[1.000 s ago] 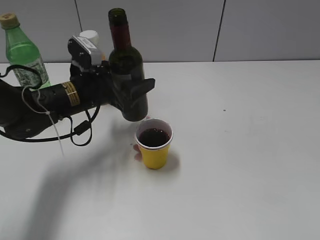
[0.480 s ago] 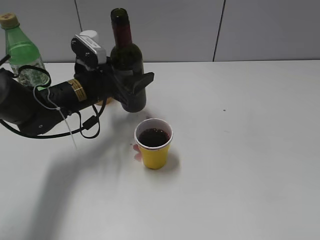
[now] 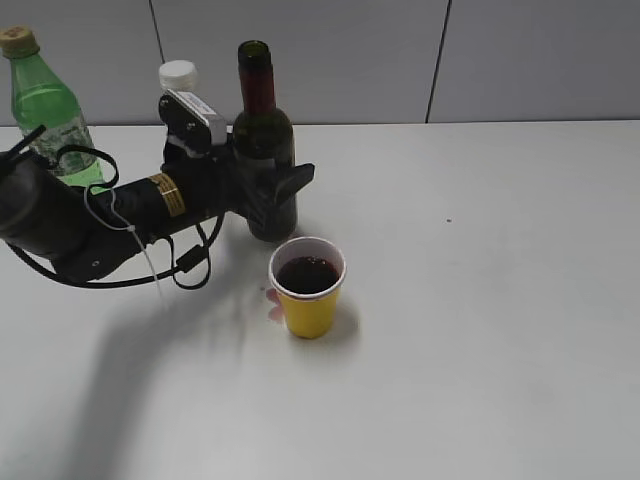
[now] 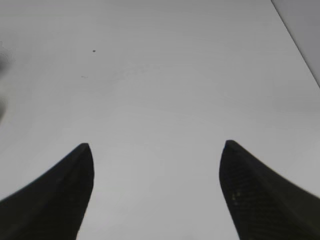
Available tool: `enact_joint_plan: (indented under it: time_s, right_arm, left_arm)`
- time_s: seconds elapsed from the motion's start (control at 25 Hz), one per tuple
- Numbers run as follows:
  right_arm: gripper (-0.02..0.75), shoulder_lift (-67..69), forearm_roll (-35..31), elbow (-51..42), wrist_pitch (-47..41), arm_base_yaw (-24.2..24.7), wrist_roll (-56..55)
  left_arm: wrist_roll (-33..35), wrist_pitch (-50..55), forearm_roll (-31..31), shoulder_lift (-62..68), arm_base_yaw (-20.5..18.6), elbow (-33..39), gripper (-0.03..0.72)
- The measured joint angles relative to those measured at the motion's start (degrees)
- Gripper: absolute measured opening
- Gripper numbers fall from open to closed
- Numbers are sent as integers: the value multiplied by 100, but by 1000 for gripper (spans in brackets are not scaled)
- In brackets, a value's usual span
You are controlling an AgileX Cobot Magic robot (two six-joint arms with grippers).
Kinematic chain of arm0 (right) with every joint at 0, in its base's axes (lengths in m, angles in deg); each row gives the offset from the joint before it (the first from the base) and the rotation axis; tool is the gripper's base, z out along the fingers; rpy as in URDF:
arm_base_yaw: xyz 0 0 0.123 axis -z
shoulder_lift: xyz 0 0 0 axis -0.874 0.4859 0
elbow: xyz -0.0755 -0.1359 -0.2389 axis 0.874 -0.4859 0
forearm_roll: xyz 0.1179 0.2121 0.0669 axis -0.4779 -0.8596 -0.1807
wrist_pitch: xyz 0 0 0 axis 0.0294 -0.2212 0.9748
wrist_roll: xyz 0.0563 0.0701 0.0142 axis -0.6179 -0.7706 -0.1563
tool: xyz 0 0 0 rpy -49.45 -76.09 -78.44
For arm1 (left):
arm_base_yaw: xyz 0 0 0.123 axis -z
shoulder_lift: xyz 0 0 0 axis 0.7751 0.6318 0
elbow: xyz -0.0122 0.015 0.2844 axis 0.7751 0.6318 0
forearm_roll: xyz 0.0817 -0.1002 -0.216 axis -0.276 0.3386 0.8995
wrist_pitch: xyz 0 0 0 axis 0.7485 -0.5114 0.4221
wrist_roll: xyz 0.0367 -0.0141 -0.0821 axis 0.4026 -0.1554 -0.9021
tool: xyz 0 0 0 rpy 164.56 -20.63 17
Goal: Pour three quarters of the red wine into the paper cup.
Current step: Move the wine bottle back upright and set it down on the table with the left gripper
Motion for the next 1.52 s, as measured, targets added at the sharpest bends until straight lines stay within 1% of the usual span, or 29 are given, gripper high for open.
enact_joint_plan:
  time_s: [0.72,1.4,1.48,1.52]
  right_arm:
    - [592,0,0,0,-6,0,0]
    - [592,0,0,0,-6,0,-1]
    - [592,0,0,0,-6,0,-1]
    - [592,0,0,0,-6,0,-1]
  left_arm:
    - [0,-41,266,249,38,-6,545]
    - [0,-88,290,274,38,-15,545]
    - [0,-113,295,274,38,-15,562]
    - [0,-185,310,274,38,-26,595]
